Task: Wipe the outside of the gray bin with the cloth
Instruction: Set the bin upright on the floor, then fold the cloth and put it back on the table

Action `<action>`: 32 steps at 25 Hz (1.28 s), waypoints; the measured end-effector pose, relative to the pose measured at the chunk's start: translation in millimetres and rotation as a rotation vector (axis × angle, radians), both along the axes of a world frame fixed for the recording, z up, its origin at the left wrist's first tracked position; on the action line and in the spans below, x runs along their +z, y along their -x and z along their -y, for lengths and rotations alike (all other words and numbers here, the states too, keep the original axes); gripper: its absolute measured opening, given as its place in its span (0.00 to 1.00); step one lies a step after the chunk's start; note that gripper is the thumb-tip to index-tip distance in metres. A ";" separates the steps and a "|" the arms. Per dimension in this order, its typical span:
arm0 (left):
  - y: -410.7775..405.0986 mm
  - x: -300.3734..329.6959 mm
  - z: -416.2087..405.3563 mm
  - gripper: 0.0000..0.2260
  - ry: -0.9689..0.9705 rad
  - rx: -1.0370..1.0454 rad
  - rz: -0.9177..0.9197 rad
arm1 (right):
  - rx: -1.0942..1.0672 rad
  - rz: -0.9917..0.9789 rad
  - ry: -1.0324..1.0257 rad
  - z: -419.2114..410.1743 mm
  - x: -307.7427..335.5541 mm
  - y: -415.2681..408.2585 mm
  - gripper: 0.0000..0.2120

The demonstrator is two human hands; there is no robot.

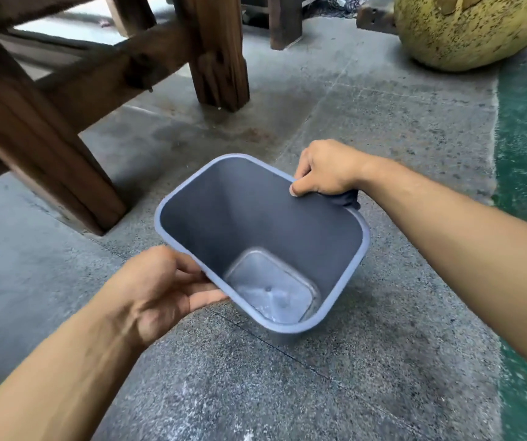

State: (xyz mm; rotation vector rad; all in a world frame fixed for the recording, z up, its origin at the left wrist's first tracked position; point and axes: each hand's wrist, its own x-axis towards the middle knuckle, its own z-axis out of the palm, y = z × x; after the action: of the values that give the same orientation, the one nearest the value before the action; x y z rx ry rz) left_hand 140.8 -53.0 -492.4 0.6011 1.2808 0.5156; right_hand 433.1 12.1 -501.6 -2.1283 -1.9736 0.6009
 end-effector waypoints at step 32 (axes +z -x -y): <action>-37.6 216.6 190.6 0.13 0.396 -0.094 -0.081 | -1.425 -1.905 0.294 309.7 210.9 140.6 0.17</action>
State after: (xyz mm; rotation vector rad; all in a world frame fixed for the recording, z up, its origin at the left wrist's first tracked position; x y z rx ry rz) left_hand 178.3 -243.6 -275.7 0.3496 1.3781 0.1521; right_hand 292.5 -297.6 -290.7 -1.1539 0.5752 1.4881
